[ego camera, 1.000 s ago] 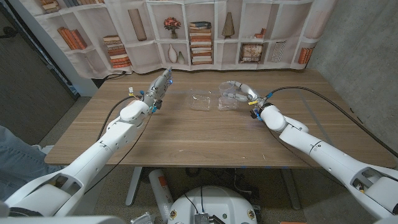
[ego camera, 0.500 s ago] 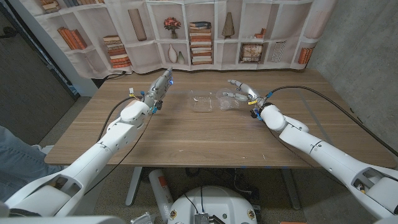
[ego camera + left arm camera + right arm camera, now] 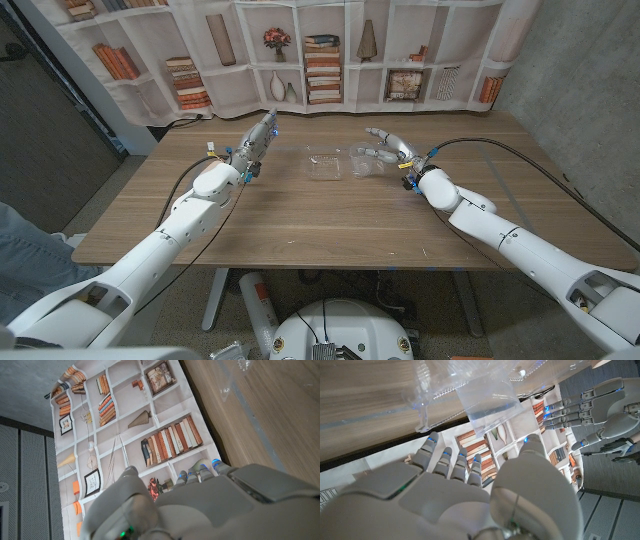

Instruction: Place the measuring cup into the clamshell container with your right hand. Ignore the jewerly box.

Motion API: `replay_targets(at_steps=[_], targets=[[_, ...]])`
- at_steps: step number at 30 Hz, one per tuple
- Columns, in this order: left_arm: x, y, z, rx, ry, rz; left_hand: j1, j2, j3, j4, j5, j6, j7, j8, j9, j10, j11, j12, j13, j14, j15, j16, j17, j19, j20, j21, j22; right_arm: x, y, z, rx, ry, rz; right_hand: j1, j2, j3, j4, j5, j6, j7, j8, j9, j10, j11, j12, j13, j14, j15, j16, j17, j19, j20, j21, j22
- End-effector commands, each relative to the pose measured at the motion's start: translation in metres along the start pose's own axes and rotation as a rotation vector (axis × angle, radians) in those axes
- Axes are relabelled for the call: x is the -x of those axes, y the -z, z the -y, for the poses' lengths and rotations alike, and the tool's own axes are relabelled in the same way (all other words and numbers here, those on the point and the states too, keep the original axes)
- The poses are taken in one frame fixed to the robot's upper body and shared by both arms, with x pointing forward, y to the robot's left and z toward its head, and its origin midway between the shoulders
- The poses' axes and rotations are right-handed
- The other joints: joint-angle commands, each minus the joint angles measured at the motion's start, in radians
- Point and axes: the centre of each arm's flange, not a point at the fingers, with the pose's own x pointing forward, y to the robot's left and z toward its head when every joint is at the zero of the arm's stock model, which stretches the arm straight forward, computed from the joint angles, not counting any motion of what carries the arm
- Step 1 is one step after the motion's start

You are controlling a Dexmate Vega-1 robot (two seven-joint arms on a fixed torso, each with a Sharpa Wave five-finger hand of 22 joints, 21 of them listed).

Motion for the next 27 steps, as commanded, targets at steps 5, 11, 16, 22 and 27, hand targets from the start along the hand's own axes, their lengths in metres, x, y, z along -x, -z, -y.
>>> replay_targets(at_steps=[5,11,16,22,27], targets=[[0.0017,-0.0026,0.0010,-0.004,0.002,0.006,0.004,0.006,-0.004,0.001,0.000,0.001,0.002,0.004,0.005,-0.044,-0.009,0.000,0.005,-0.147,0.003,0.000,0.002,-0.243,-0.011,0.003,0.003,0.0039,-0.0069,0.0070,-0.005,0.025,0.018,-0.014,-0.001,-0.011,0.002,0.010,0.007,0.000,0.009,-0.001,0.009,-0.001,0.013,0.002,0.009,-0.007,0.013,0.003,0.003,0.001,0.006,0.001],[0.0028,-0.0025,0.0006,-0.005,0.002,0.003,0.004,0.006,-0.004,0.001,0.000,0.001,0.002,0.004,0.005,-0.043,-0.010,0.000,0.005,-0.146,0.002,0.000,0.002,-0.243,-0.010,0.003,0.003,0.0040,-0.0084,0.0081,-0.034,0.032,0.027,-0.031,0.016,-0.014,0.016,0.017,0.027,0.004,0.018,-0.003,0.031,0.005,0.026,0.001,0.029,-0.004,0.020,0.004,0.011,-0.016,0.011,0.001],[0.0035,-0.0020,0.0002,-0.005,0.001,0.003,0.005,0.007,-0.005,0.001,-0.001,0.001,0.001,0.004,0.005,-0.041,-0.010,0.001,0.005,-0.144,0.002,0.001,0.002,-0.242,-0.010,0.004,0.003,0.0043,-0.0089,0.0097,-0.063,0.037,0.032,-0.048,0.028,-0.016,0.028,0.019,0.037,0.008,0.022,-0.005,0.044,0.009,0.032,0.001,0.037,-0.014,0.022,0.005,0.013,-0.022,0.013,0.001],[0.0038,-0.0020,0.0011,-0.005,0.005,0.009,0.005,0.008,-0.005,0.001,-0.001,0.002,0.001,0.004,0.005,-0.038,-0.010,0.002,0.005,-0.143,0.000,0.001,0.002,-0.242,-0.009,0.004,0.003,0.0055,-0.0109,0.0119,-0.076,0.050,0.044,-0.063,0.038,-0.019,0.038,0.019,0.042,0.009,0.023,-0.005,0.049,0.005,0.035,0.001,0.040,-0.023,0.023,0.006,0.012,-0.021,0.013,0.002],[0.0042,-0.0023,0.0019,-0.006,0.006,0.011,0.006,0.008,-0.005,0.001,-0.001,0.002,0.000,0.004,0.005,-0.034,-0.012,0.003,0.005,-0.141,0.001,0.002,0.002,-0.241,-0.009,0.004,0.003,0.0073,-0.0121,0.0130,-0.096,0.061,0.058,-0.079,0.047,-0.022,0.048,0.018,0.051,0.015,0.026,-0.007,0.060,0.004,0.040,0.000,0.044,-0.034,0.023,0.006,0.014,-0.043,0.015,0.002]])
